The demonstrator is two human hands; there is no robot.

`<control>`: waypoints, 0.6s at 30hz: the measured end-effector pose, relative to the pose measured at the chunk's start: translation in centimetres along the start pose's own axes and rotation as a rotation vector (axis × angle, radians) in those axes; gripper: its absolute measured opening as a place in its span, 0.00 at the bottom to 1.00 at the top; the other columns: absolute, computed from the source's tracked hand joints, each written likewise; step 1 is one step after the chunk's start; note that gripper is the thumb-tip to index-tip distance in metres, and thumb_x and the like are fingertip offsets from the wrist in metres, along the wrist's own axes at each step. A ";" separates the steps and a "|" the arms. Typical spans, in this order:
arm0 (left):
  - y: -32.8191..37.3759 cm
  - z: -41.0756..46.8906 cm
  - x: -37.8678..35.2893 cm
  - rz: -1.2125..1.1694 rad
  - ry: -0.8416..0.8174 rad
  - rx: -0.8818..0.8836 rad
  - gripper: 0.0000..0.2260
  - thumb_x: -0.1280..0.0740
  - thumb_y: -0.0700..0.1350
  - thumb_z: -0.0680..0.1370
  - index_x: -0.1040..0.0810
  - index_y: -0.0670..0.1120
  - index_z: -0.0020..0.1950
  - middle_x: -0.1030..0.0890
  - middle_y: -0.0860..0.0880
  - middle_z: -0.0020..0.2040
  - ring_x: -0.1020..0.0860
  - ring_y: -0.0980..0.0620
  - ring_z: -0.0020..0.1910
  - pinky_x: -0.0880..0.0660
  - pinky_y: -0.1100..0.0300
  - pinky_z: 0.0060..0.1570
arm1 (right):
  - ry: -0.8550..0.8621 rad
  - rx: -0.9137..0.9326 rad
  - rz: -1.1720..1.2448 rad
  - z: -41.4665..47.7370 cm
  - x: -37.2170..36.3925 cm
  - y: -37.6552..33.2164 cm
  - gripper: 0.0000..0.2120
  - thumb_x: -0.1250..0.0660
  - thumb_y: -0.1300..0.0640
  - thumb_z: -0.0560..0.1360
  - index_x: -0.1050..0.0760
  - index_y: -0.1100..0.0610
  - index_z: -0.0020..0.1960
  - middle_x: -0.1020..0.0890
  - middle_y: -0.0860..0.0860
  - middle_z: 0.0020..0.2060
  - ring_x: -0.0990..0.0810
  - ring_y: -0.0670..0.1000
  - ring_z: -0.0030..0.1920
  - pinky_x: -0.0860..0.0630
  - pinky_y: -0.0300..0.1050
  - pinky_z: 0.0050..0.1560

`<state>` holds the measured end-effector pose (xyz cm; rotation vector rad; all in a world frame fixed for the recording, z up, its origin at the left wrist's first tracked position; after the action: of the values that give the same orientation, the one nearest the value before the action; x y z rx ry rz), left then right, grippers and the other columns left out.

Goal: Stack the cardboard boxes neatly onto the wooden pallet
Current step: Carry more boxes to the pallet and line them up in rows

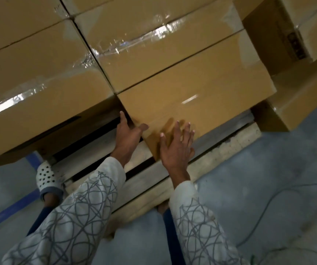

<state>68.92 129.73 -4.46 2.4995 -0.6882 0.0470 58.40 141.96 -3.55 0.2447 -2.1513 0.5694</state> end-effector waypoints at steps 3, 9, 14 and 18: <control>-1.4 -3.9 1.8 0.050 0.000 -0.033 0.52 0.21 0.59 0.69 0.50 0.54 0.85 0.42 0.50 0.83 0.40 0.46 0.80 0.35 0.43 0.75 | 0.000 0.013 -0.021 -2.6 0.4 0.6 0.32 0.44 0.36 0.83 0.47 0.43 0.84 0.55 0.49 0.84 0.59 0.56 0.83 0.44 0.71 0.75; -4.7 -10.8 8.4 0.110 -0.058 -0.016 0.34 0.25 0.50 0.78 0.35 0.49 0.81 0.30 0.48 0.78 0.31 0.46 0.76 0.32 0.53 0.69 | -0.019 0.072 -0.050 -11.4 2.2 -0.3 0.30 0.44 0.35 0.83 0.42 0.43 0.82 0.55 0.47 0.84 0.59 0.55 0.83 0.45 0.71 0.76; -3.5 -19.0 16.8 0.221 -0.160 -0.063 0.34 0.23 0.52 0.76 0.32 0.53 0.79 0.24 0.51 0.72 0.26 0.51 0.70 0.30 0.54 0.66 | 0.002 0.136 -0.080 -22.2 5.2 -4.2 0.30 0.47 0.33 0.83 0.42 0.42 0.82 0.56 0.46 0.84 0.58 0.55 0.84 0.42 0.72 0.75; -0.6 -25.8 22.6 0.251 -0.267 -0.140 0.32 0.23 0.50 0.76 0.30 0.53 0.77 0.22 0.52 0.66 0.24 0.51 0.68 0.29 0.50 0.70 | 0.081 0.114 -0.028 -30.8 7.3 -8.5 0.28 0.45 0.35 0.84 0.38 0.43 0.81 0.55 0.46 0.84 0.58 0.54 0.84 0.41 0.72 0.74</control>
<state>91.64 132.90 21.11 2.2940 -1.0737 -0.2392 79.00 149.61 20.73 0.3084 -2.0374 0.6763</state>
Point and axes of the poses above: each hand's wrist, its own z-axis towards the middle knuckle, its own x-axis out of the back of the hand, y = z × x, the point moved 1 cm from there along z, towards the middle knuckle
